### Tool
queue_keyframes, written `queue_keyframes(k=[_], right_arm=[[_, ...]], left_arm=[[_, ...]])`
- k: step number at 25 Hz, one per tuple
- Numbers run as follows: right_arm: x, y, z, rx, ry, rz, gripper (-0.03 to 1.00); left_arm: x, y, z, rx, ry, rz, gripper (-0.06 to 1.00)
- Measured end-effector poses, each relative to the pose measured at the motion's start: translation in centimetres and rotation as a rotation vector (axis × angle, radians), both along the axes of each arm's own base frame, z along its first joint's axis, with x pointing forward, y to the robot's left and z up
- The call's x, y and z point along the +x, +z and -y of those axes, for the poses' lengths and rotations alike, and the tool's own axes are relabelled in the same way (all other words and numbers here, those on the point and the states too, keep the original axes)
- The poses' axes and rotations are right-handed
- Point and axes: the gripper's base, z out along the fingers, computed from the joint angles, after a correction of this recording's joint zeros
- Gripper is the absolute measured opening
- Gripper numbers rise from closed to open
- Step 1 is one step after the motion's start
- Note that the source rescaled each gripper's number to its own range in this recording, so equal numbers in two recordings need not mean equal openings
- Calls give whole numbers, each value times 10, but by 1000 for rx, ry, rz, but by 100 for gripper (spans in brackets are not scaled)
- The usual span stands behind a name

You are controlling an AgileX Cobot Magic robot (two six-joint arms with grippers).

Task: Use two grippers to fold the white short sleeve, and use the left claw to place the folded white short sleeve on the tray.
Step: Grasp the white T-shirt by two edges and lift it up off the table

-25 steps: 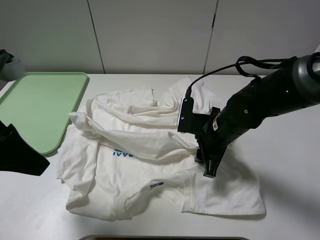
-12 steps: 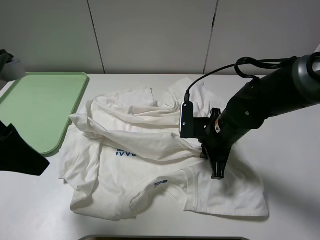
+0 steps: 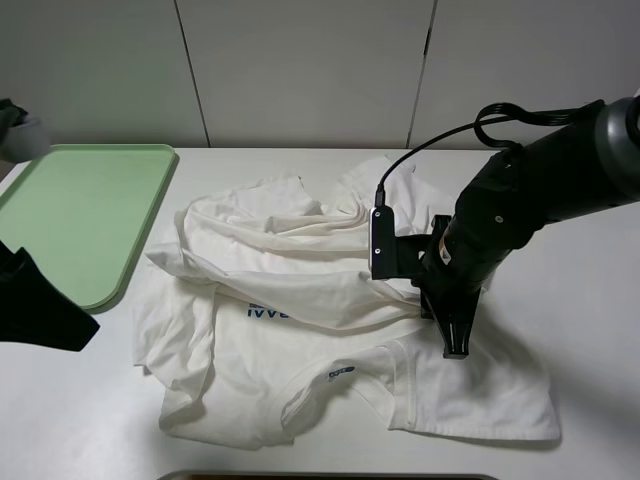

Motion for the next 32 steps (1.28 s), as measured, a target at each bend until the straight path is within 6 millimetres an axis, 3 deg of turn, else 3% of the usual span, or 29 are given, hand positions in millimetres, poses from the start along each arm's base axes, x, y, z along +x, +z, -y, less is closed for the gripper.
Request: queue_keyframes(k=[8,12,17,25,32], right_arm=[[0,1,1,-1,-78,-10,22],[0,1,2,3,-114,-12,41],[0,1,2,2,-114,-13,55],[-1,0,5,-46,-81,-15,57],[6,6,3,-51,-110,-4,49]], left_arm=[[0,0,0,0,0,0,96],[0,0,0,1,0,0,96],[0,0,0,1,0,0,96],[0,0,0,1,-1,1,96],[0,0,0,1,-1,1,96]])
